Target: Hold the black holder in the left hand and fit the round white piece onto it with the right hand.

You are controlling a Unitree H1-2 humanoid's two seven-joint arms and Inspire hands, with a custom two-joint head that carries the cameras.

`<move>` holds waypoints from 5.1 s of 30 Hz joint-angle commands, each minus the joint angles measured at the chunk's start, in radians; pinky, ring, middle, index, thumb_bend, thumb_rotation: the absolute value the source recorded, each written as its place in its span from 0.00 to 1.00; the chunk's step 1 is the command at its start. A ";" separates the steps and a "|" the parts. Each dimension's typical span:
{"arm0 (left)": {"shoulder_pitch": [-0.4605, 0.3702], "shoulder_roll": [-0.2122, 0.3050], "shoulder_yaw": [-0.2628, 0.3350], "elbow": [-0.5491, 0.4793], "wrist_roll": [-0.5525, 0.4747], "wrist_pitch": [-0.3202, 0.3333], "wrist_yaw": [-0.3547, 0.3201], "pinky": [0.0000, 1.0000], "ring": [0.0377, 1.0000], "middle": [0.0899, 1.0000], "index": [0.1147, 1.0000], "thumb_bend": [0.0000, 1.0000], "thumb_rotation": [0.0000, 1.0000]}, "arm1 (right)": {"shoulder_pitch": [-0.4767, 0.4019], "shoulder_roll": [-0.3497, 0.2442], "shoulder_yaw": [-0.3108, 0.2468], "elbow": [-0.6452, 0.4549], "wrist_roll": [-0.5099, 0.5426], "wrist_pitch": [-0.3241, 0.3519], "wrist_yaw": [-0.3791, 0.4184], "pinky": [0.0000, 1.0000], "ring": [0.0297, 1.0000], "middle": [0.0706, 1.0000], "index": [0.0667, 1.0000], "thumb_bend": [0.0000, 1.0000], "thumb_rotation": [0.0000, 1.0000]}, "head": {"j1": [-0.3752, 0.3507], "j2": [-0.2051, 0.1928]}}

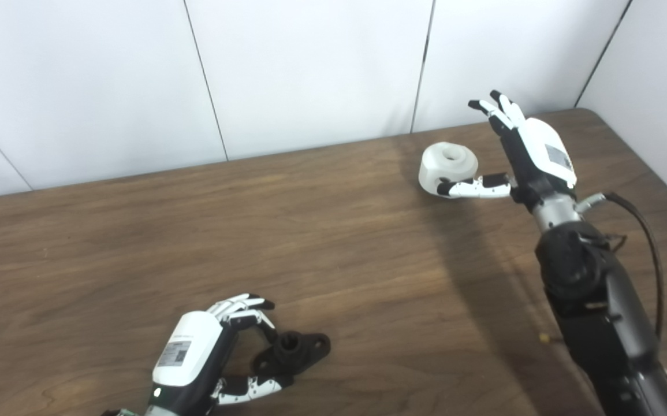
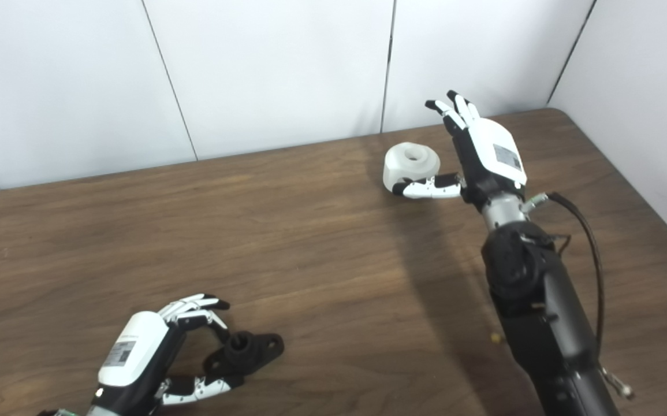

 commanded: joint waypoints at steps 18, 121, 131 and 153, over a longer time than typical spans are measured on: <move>0.022 0.016 0.008 -0.023 0.010 0.005 -0.035 0.80 0.83 0.75 0.42 0.51 0.06 | -0.219 -0.087 0.086 0.279 0.014 0.060 0.005 0.87 0.98 0.93 0.73 0.90 0.33 | -0.002 0.015; 0.002 -0.056 -0.040 -0.043 0.122 0.078 -0.060 0.83 0.83 0.74 0.42 0.52 0.06 | 0.011 -0.063 0.153 -0.466 0.019 0.163 0.363 0.80 0.91 0.81 0.44 0.52 0.14 | 0.199 0.070; -0.010 -0.079 -0.065 -0.053 0.145 0.121 -0.078 0.84 0.84 0.75 0.42 0.52 0.06 | 0.057 -0.018 0.184 -0.592 0.018 0.151 0.493 0.79 0.92 0.82 0.44 0.52 0.14 | 0.253 0.087; -0.033 -0.112 -0.102 -0.051 0.190 0.165 -0.092 0.84 0.84 0.75 0.42 0.52 0.06 | 0.086 0.057 0.272 -0.645 0.065 0.070 0.531 0.77 0.91 0.81 0.44 0.52 0.14 | 0.290 0.099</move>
